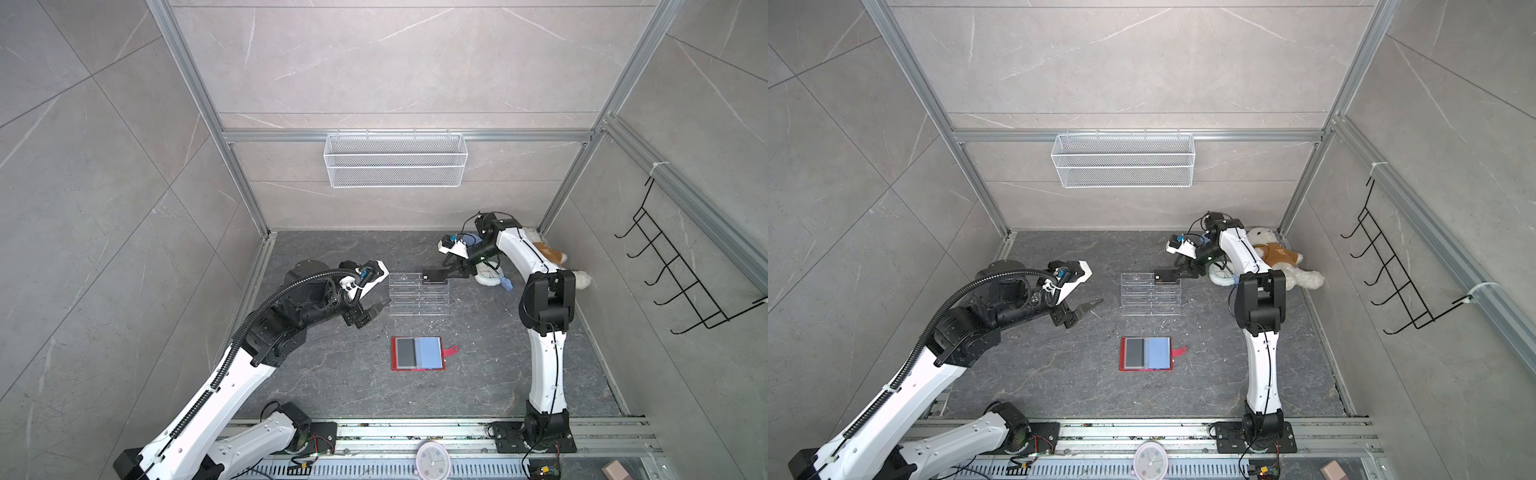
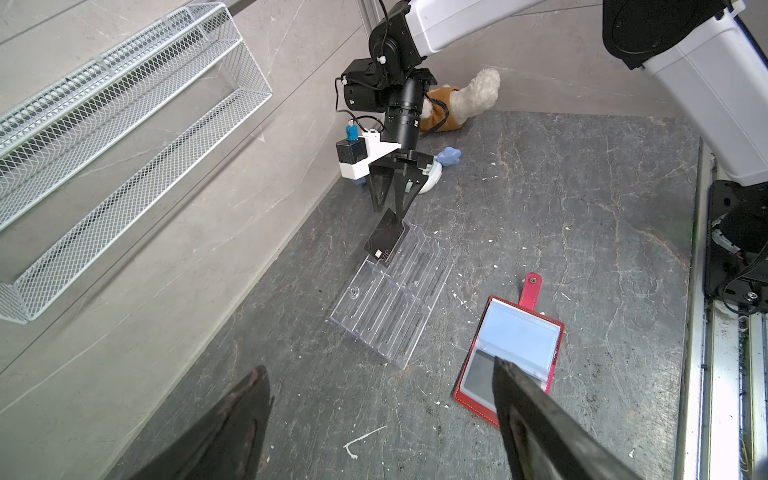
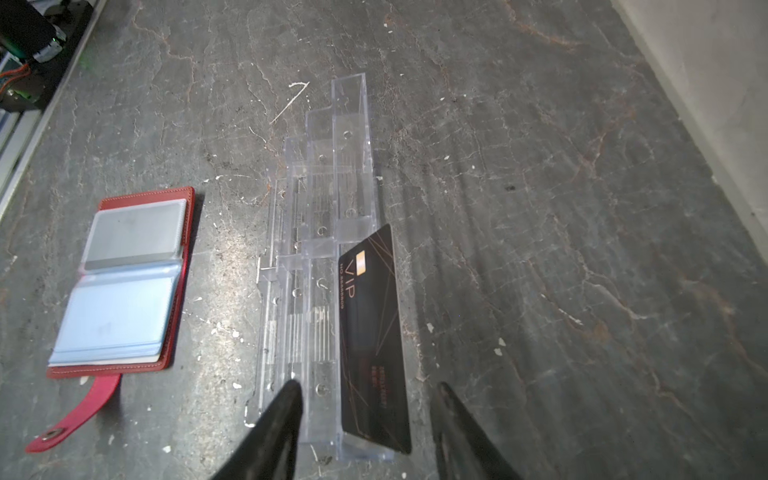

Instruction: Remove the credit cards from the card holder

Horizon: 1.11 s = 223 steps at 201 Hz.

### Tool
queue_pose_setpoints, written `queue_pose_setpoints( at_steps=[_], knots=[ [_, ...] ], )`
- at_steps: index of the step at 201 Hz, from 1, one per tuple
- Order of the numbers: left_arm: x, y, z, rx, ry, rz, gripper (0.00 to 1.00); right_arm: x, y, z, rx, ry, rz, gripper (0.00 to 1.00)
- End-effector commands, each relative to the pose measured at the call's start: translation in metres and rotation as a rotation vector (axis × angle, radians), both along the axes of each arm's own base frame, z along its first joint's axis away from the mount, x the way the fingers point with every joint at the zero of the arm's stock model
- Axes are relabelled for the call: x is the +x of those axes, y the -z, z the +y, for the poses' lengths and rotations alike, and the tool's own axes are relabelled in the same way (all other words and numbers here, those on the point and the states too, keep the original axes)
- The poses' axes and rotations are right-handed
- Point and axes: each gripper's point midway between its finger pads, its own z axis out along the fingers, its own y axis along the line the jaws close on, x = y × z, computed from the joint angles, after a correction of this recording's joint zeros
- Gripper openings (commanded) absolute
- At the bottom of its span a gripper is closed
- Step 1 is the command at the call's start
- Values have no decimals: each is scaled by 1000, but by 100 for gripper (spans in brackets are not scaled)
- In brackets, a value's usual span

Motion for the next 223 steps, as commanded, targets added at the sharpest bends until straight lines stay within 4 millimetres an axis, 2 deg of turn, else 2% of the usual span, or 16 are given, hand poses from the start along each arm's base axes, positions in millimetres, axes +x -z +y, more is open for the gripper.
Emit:
queue_pose_setpoints(
  at_steps=[1, 40, 79, 100, 103, 112, 133, 157, 167, 178, 199, 223],
  knots=[
    [0, -4, -1, -21, 3, -13, 86, 14, -32, 4, 23, 56, -54, 57],
    [-5, -8, 0, -71, 0, 1, 86, 25, -106, 9, 123, 141, -203, 68],
    [-2, -5, 2, -203, -87, 116, 86, 32, -193, 8, 370, 384, -340, 82],
    [-1, 7, 2, -280, -143, 218, 86, 12, -231, 2, 539, 489, -359, 94],
    [1, 9, 3, -292, -159, 231, 86, 10, -234, 1, 563, 510, -354, 99],
    [2, 16, 6, -322, -200, 274, 86, 0, -246, -4, 627, 560, -351, 100],
    [2, 34, 12, -395, -279, 374, 86, -24, -254, -15, 713, 659, -302, 100],
    [-2, 59, 16, -455, -341, 491, 86, -53, -252, -27, 746, 773, -196, 100],
    [-3, 71, 18, -477, -373, 543, 86, -62, -251, -36, 752, 870, -118, 100],
    [-5, 85, 19, -492, -403, 601, 85, -70, -245, -44, 721, 960, -17, 100],
    [-9, 114, 18, -521, -449, 714, 84, -93, -231, -43, 629, 980, 114, 100],
    [-12, 143, 18, -570, -498, 815, 84, -110, -218, -46, 616, 1014, 170, 100]
  ],
)
